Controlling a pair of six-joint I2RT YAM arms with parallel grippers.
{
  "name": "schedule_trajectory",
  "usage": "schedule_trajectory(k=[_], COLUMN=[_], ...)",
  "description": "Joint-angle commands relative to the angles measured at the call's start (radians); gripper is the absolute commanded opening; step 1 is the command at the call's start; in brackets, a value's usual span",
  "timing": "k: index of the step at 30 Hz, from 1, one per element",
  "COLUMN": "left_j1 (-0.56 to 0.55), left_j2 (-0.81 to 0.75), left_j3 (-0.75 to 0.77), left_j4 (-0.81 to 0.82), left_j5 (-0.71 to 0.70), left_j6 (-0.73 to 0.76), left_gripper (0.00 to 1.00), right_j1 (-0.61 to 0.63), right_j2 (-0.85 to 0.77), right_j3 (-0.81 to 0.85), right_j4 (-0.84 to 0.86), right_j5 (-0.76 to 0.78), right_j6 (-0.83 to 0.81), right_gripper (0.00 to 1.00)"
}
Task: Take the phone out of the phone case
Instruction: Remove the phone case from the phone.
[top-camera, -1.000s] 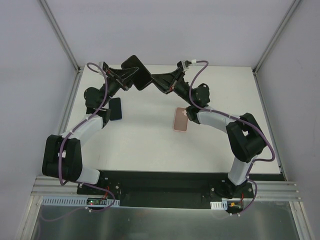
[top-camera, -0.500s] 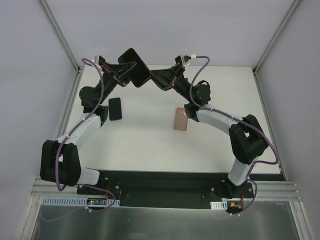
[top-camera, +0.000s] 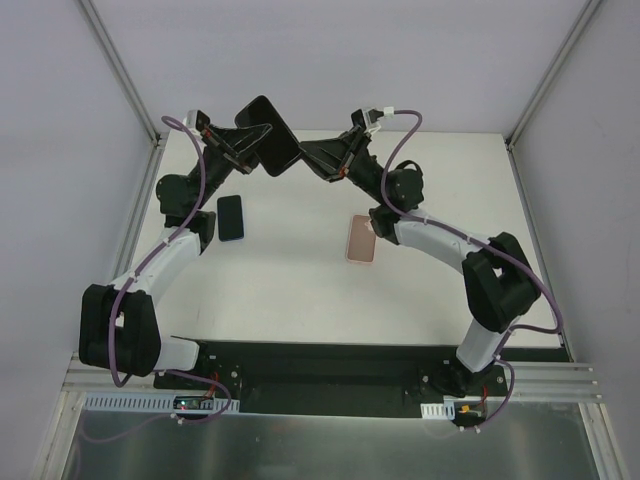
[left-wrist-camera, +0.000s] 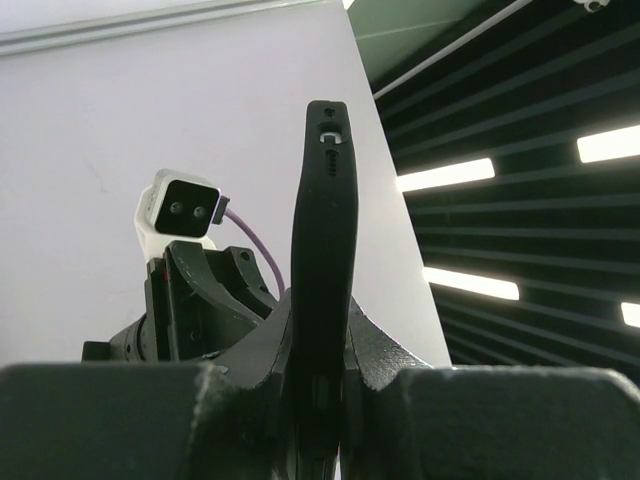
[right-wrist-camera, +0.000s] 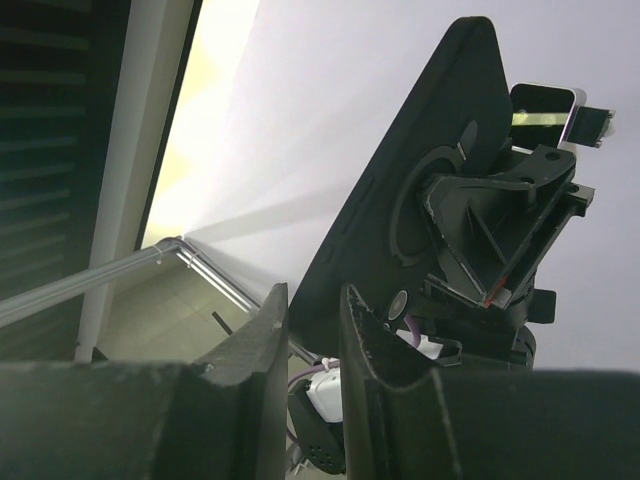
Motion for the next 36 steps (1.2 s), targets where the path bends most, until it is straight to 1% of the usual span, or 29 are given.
schedule_trajectory(k=[1,4,5,6,18,27,31,34,35,36], left_j1=[-0.046,-0.046,-0.046,-0.046,-0.046,-0.046,-0.046,-0.046,-0.046,-0.046], left_j2=[-0.063,-0.063,-0.063,-0.063,-0.069,-0.08,-0.092,-0.103,-0.105,-0.109], left_j3=[0.012,0.027,0.032,0.038,0.103,0.162,0.175,0.176,0.176,0.172], left_j4=[0.424,0.43,0.433,0.439,0.458,0.435,0.419,0.407,0.407,0.406], left_j5=[0.079,0.079,0.076,0.076,0.056,0.058,0.058,0.062,0.062,0.061], left_j6=[-0.111,-0.116,-0.123,-0.128,-0.181,-0.185,-0.175,-0.168,-0.166,-0.165], left_gripper=[0.0,0.0,0.0,0.0,0.0,0.0,0.0,0.0,0.0,0.0], right_j1=[0.063,0.063,0.063,0.063,0.073,0.073,0.073,0.073,0.073,0.073], right_j2=[-0.042,-0.022,0.02,0.04,0.129,0.131,0.094,0.026,0.005,-0.013], right_j3=[-0.037,-0.037,-0.031,-0.015,0.11,0.128,0.093,0.055,0.047,0.039], right_j4=[0.046,0.075,0.113,0.132,0.132,0.129,0.094,0.001,-0.073,-0.11], right_j5=[-0.09,-0.082,-0.061,-0.064,-0.073,-0.061,-0.053,-0.065,-0.077,-0.079], right_j6=[-0.121,-0.092,-0.025,-0.006,0.02,0.037,-0.003,-0.095,-0.127,-0.179], right_gripper=[0.02,0.01,0.01,0.02,0.01,0.01,0.01,0.01,0.01,0.01])
